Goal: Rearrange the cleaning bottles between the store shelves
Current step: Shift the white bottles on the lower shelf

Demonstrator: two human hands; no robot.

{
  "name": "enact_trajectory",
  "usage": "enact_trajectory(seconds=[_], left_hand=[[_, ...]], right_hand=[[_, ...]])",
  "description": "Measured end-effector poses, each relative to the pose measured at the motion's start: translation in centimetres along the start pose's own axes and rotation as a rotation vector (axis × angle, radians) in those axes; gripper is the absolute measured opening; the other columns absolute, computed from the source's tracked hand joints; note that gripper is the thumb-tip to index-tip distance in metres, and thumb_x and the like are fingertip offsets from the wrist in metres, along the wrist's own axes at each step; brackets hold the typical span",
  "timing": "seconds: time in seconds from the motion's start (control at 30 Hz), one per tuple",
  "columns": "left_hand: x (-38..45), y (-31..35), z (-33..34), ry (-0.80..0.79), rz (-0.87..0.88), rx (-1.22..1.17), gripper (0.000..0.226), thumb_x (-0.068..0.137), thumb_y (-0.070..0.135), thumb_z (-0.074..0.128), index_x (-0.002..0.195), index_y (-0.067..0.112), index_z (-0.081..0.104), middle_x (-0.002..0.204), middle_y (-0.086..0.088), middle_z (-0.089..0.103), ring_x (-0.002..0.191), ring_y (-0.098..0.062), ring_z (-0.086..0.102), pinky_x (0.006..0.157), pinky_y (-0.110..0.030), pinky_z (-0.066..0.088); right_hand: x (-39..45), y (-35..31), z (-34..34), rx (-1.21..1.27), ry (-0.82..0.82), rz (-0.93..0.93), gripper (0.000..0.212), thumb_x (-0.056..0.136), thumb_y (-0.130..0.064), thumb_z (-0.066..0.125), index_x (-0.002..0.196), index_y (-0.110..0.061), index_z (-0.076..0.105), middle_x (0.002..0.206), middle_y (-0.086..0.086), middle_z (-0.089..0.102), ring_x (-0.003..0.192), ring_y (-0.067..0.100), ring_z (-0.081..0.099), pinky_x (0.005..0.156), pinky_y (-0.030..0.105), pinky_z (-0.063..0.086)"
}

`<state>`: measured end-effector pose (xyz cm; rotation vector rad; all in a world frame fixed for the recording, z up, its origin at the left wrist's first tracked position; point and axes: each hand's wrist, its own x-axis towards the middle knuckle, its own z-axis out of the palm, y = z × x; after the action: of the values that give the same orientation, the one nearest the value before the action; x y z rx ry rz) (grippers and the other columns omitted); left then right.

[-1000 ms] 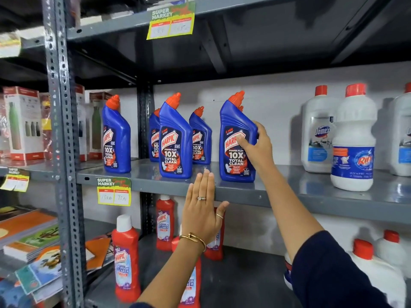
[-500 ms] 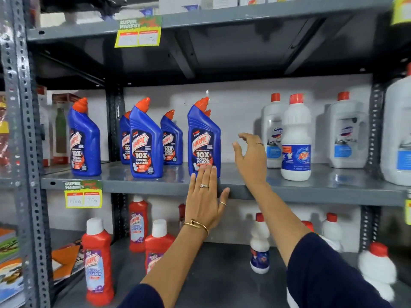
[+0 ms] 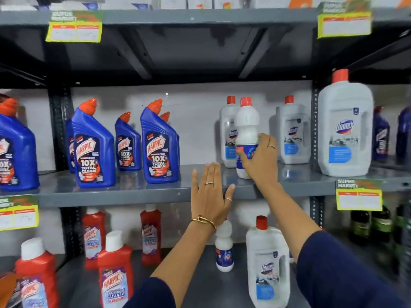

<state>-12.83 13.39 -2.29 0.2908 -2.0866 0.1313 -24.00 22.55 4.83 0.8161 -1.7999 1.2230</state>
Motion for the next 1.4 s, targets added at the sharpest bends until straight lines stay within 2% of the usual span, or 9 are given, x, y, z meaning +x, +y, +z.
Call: enact_trajectory(seconds=[0.2, 0.37, 0.57, 0.67, 0.93, 1.1, 1.17, 1.27, 1.4], left_hand=[[-0.2, 0.1, 0.6, 0.009, 0.011, 0.207, 0.063, 0.086, 0.049, 0.025, 0.131, 0.007, 0.038, 0.136, -0.012, 0.048, 0.130, -0.028, 0.038, 0.105, -0.056, 0.010], [-0.2, -0.1, 0.9, 0.037, 0.027, 0.198, 0.061, 0.086, 0.046, 0.040, 0.131, 0.006, 0.037, 0.136, -0.013, 0.048, 0.129, -0.029, 0.039, 0.105, -0.056, 0.010], [-0.3, 0.0, 0.4, 0.006, 0.021, 0.219, 0.062, 0.087, 0.048, 0.031, 0.131, 0.005, 0.037, 0.136, -0.013, 0.048, 0.129, -0.029, 0.039, 0.106, -0.052, 0.012], [-0.3, 0.0, 0.4, 0.018, 0.038, 0.203, 0.060, 0.088, 0.044, 0.043, 0.131, 0.004, 0.036, 0.136, -0.015, 0.048, 0.129, -0.031, 0.039, 0.106, -0.052, 0.010], [-0.2, -0.1, 0.1, -0.041, 0.047, 0.154, 0.064, 0.090, 0.046, 0.034, 0.138, 0.006, 0.021, 0.146, -0.015, 0.032, 0.137, -0.030, 0.021, 0.109, -0.041, -0.006], [-0.3, -0.8, -0.5, -0.079, 0.090, 0.132, 0.067, 0.091, 0.046, 0.033, 0.139, 0.004, 0.015, 0.149, -0.018, 0.024, 0.139, -0.031, 0.016, 0.110, -0.038, -0.005], [-0.4, -1.0, -0.8, -0.093, 0.113, 0.122, 0.067, 0.091, 0.045, 0.035, 0.139, 0.002, 0.015, 0.149, -0.020, 0.022, 0.139, -0.033, 0.015, 0.111, -0.039, -0.003], [-0.4, -0.9, -1.1, -0.111, 0.114, 0.119, 0.067, 0.091, 0.043, 0.034, 0.139, 0.002, 0.012, 0.150, -0.019, 0.019, 0.139, -0.032, 0.011, 0.112, -0.040, -0.001], [-0.2, -1.0, -1.0, -0.123, 0.092, 0.125, 0.066, 0.092, 0.041, 0.032, 0.139, 0.002, 0.007, 0.152, -0.017, 0.014, 0.140, -0.030, 0.006, 0.113, -0.039, -0.001]], right_hand=[[0.8, 0.6, 0.8, 0.106, -0.111, 0.122, 0.085, 0.069, -0.031, 0.076, 0.131, -0.003, 0.024, 0.124, 0.024, 0.041, 0.110, 0.038, 0.046, 0.089, 0.043, 0.042], [0.8, 0.9, 0.9, 0.155, -0.165, 0.165, 0.079, 0.072, -0.031, 0.073, 0.130, -0.007, 0.024, 0.119, 0.023, 0.048, 0.103, 0.036, 0.051, 0.082, 0.040, 0.044], [0.3, 0.6, 0.2, 0.198, -0.197, 0.191, 0.074, 0.074, -0.028, 0.070, 0.128, -0.011, 0.024, 0.112, 0.020, 0.057, 0.100, 0.035, 0.055, 0.084, 0.048, 0.049], [-0.3, 0.2, -0.5, 0.193, -0.170, 0.176, 0.073, 0.074, -0.030, 0.070, 0.128, -0.012, 0.025, 0.111, 0.018, 0.058, 0.098, 0.035, 0.056, 0.082, 0.049, 0.050], [-3.5, -1.3, -4.8, 0.193, -0.020, 0.113, 0.072, 0.072, -0.038, 0.070, 0.128, -0.019, 0.029, 0.106, 0.012, 0.061, 0.093, 0.029, 0.058, 0.075, 0.036, 0.046], [-8.5, -1.1, -6.2, 0.300, 0.102, 0.095, 0.080, 0.068, -0.046, 0.071, 0.131, -0.031, 0.025, 0.120, 0.001, 0.058, 0.097, 0.009, 0.052, 0.077, 0.019, 0.039], [-11.5, -0.2, -5.6, 0.371, 0.082, 0.133, 0.078, 0.067, -0.046, 0.072, 0.129, -0.033, 0.027, 0.118, -0.006, 0.057, 0.099, 0.004, 0.052, 0.079, 0.015, 0.041], [-16.4, 1.7, -3.8, 0.432, 0.036, 0.171, 0.074, 0.068, -0.039, 0.075, 0.126, -0.044, 0.029, 0.112, -0.023, 0.052, 0.097, -0.014, 0.048, 0.075, -0.005, 0.033], [-22.4, 4.4, -0.7, 0.440, -0.088, 0.312, 0.073, 0.069, -0.035, 0.075, 0.126, -0.041, 0.030, 0.125, -0.016, 0.051, 0.112, -0.001, 0.048, 0.088, 0.004, 0.037]])
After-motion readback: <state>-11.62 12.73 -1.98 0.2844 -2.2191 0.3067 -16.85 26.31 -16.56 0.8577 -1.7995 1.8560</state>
